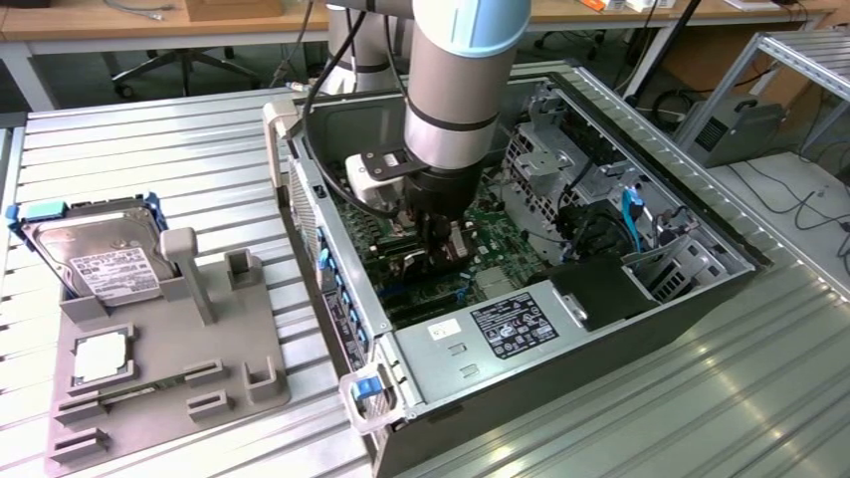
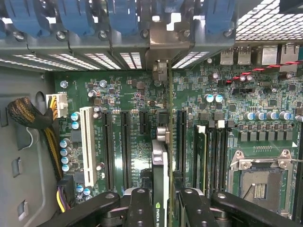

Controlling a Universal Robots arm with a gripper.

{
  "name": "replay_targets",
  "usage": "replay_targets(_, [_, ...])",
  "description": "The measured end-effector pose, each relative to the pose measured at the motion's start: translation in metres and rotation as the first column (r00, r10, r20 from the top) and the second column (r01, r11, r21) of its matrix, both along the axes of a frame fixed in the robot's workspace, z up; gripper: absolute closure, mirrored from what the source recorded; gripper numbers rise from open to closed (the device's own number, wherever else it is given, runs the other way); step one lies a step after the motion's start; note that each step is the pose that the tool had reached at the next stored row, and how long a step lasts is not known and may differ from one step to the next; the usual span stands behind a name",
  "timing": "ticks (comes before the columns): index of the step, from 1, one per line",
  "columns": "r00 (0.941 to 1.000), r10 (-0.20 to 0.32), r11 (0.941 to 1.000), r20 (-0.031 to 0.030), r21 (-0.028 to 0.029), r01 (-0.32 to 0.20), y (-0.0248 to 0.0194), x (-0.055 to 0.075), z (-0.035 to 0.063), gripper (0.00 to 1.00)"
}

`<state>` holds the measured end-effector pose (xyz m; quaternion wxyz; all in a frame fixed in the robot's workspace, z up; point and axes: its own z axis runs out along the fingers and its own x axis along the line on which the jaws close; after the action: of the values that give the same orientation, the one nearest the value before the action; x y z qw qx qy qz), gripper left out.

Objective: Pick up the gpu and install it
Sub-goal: 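Insert the gpu into the slot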

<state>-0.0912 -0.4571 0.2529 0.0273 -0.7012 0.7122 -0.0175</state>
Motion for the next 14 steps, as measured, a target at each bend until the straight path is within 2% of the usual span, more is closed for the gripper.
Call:
replay_targets(8, [1.0, 0.0, 1.0, 0.0039, -0.0004, 0.0, -0.0001, -0.0019, -0.0013, 0.73])
replay_targets(14, [1.0, 0.0, 1.0, 0.0044, -0.0001, 0.0, 0.0, -0.002, -0.0015, 0.73])
